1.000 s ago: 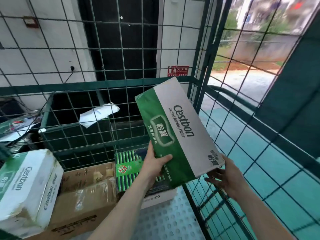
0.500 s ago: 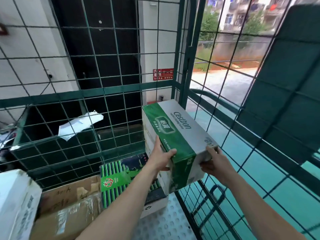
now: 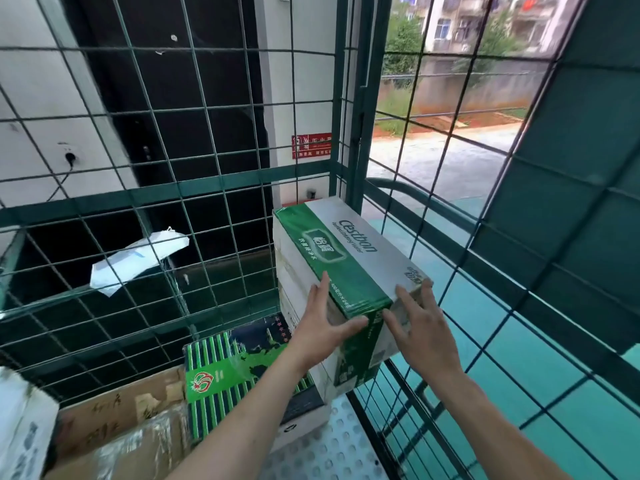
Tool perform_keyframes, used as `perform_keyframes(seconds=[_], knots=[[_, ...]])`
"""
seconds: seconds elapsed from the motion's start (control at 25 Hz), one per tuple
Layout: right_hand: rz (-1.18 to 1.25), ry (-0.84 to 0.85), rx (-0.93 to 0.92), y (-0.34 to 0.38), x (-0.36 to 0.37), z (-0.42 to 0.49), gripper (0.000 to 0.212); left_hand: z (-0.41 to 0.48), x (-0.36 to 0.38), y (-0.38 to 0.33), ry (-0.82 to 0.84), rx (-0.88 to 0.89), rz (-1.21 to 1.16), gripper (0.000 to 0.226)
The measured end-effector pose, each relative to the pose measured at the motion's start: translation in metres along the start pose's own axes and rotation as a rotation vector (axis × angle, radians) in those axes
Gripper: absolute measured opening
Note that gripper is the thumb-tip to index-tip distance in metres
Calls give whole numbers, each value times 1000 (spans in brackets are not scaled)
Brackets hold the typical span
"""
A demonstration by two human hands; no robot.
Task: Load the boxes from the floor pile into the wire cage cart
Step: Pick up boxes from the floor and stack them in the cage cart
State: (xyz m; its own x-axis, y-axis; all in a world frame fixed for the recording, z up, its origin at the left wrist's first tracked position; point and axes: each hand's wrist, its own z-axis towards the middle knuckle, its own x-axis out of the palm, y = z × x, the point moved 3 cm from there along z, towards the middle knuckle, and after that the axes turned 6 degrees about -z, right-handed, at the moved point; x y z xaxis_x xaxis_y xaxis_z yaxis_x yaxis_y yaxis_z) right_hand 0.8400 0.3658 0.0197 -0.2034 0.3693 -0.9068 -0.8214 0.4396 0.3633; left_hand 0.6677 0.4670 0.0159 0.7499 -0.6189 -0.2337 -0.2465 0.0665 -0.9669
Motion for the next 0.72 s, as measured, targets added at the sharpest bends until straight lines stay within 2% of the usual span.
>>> perform_keyframes(seconds=[0.08, 0.28, 0.72], knots=[[-103, 19, -22, 4, -2, 12, 62, 6, 3, 0, -14, 18, 81, 113], [-301, 60, -97, 18, -3, 27, 63, 34, -19, 5, -6, 27, 64, 107], [-288, 214, -139, 25, 6, 63, 68, 64, -36, 8, -13, 3, -33, 114]])
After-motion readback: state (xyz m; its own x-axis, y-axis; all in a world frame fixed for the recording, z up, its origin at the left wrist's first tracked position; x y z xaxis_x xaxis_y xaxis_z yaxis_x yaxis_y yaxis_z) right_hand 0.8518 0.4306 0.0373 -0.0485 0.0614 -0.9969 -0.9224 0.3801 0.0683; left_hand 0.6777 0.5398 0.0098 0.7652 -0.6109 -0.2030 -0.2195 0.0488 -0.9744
